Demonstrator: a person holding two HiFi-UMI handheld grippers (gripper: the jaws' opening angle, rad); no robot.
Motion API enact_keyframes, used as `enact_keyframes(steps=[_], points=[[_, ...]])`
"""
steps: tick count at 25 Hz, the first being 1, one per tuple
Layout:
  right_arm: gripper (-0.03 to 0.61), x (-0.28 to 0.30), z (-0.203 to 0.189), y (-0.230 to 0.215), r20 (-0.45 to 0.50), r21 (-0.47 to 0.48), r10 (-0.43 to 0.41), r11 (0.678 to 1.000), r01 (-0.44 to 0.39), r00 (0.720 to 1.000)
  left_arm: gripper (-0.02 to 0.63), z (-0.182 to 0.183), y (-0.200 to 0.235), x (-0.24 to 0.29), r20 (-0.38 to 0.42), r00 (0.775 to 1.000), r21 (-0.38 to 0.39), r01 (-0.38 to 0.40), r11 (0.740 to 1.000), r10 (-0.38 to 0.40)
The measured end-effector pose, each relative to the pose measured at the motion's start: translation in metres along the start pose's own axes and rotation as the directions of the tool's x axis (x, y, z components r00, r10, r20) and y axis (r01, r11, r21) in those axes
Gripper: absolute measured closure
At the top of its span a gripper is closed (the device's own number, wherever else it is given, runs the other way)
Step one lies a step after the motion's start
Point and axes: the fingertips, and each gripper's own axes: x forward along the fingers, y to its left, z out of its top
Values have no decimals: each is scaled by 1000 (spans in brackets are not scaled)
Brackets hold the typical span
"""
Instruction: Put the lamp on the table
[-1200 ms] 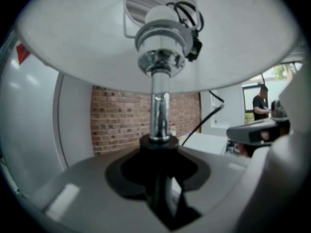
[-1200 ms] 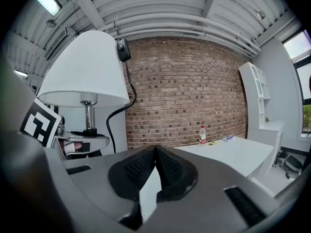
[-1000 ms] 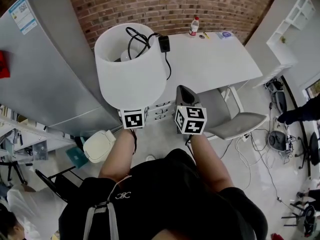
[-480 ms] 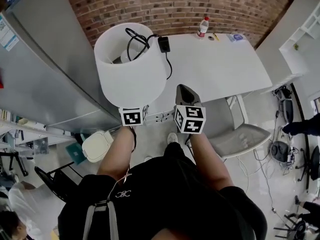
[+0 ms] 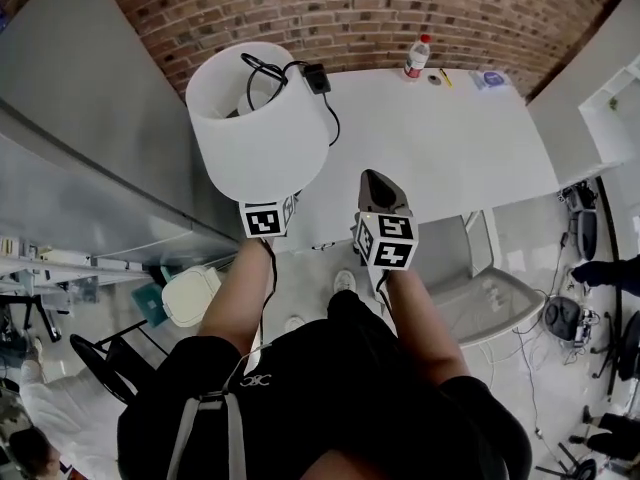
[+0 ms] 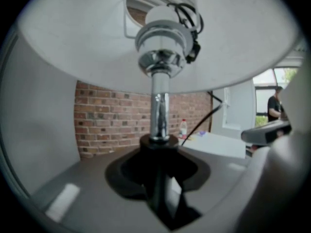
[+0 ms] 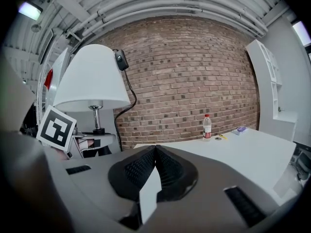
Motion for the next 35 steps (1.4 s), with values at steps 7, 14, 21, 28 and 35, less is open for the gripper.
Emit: enact_keyframes(steps=[7, 14, 21, 28, 35], points=[[580, 37, -16, -37, -66, -2, 15, 1000, -16, 998, 492, 0, 20, 53, 17, 998, 0, -64, 998, 64], [580, 87, -7, -51, -59, -50, 62, 997, -65, 996, 494, -15, 33, 105, 21, 996, -5, -89, 996, 89], [580, 119, -24, -58, -93, -50, 93, 994, -98, 991, 494, -45, 38, 152, -9, 995, 19, -95, 995, 96], [580, 132, -57, -77, -164, -51, 91, 994, -101, 982, 494, -64, 45, 189, 20, 995, 12, -96, 995, 95], [580, 146, -75, -89, -198, -63, 80, 994, -95, 977, 494, -80, 59, 210, 26, 993, 17, -117, 993, 117]])
